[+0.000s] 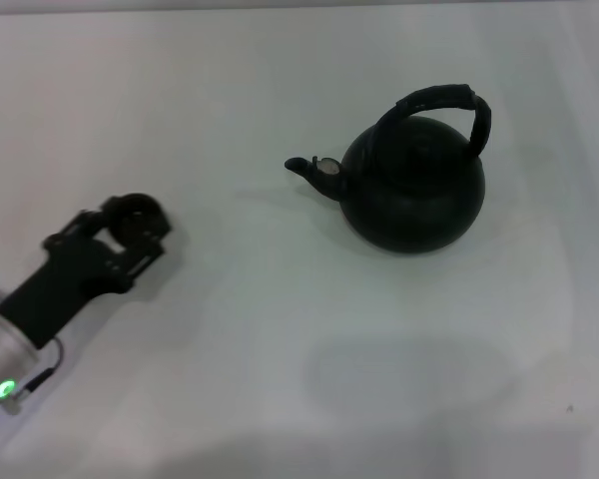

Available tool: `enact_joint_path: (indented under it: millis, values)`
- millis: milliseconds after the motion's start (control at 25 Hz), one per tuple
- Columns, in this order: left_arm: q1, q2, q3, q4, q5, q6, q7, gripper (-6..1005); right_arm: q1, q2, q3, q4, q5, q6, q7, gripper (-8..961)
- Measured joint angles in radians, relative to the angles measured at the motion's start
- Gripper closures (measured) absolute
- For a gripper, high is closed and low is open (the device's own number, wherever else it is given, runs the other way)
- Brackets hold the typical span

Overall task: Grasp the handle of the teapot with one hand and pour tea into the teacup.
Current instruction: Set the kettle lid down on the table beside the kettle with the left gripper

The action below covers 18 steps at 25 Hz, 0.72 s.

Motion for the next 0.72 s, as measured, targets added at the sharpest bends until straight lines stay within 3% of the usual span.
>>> enact_joint_path:
  millis: [80, 320, 720]
  values:
    - [-0.053, -0.004, 0.000, -0.027, 0.058, 0.017, 0.000, 295, 0.001, 0.000, 0.000, 0.000, 0.000, 0.000, 0.000, 229]
    - [-0.101, -0.006, 0.000, -0.068, 0.110, 0.060, 0.000, 295, 0.002, -0.001, 0.000, -0.007, 0.000, 0.000, 0.000, 229]
    - [-0.070, -0.004, 0.000, -0.075, 0.123, 0.090, 0.000, 295, 0.005, -0.001, 0.000, -0.012, 0.000, 0.002, -0.004, 229]
